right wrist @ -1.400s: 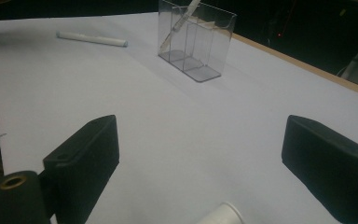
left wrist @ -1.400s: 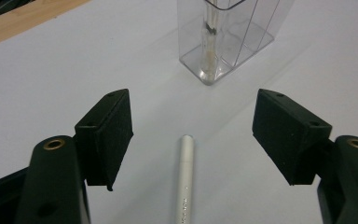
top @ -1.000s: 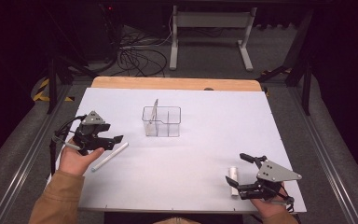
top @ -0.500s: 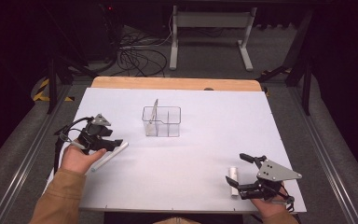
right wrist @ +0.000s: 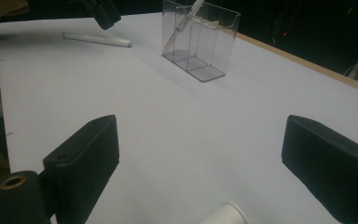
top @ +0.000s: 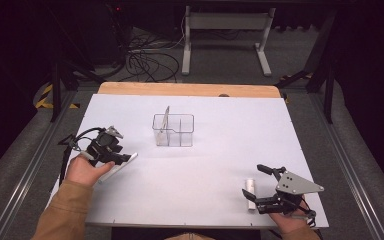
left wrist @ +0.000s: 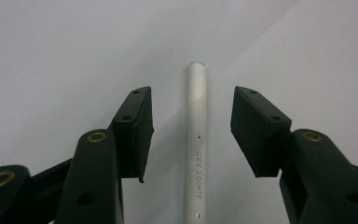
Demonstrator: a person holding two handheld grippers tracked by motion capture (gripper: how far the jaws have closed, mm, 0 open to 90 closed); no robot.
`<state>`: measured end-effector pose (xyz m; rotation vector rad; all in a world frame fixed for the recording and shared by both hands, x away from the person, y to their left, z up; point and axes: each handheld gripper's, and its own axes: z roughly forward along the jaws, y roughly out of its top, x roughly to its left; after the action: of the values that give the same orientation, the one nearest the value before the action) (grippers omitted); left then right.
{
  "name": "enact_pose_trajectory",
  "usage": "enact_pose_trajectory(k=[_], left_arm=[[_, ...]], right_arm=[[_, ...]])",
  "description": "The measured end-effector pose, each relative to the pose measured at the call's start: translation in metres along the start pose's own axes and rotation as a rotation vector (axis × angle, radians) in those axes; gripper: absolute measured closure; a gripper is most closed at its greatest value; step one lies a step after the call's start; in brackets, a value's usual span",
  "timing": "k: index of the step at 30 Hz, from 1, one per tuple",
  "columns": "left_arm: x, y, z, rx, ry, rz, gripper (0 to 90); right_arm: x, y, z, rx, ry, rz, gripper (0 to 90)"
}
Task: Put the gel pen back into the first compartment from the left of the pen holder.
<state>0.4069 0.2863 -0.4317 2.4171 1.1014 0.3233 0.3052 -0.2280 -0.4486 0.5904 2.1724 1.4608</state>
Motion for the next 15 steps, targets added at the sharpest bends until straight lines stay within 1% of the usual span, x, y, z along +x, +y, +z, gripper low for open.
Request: enact_pose_trajectory(k=[6, 10, 15], left_arm=[[-0.0002, -0.001, 0.0029, 0.046, -0.006, 0.003, 56.1], [-0.001, -0.0018, 0.0052, 0.066, -0.006, 0.01, 57.3], [-0.0008, -0.0053, 0.0077, 0.086, -0.015, -0.003, 59.8]], right_arm=[[-0.0006, -0.0001, -0.0005, 0.005, -0.002, -0.005, 11.6], [-0.0004, -0.0001, -0.0004, 0.003, 0.0, -0.004, 11.6], [-0.0002, 0.0, -0.0006, -0.001, -0.001, -0.005, 11.6]])
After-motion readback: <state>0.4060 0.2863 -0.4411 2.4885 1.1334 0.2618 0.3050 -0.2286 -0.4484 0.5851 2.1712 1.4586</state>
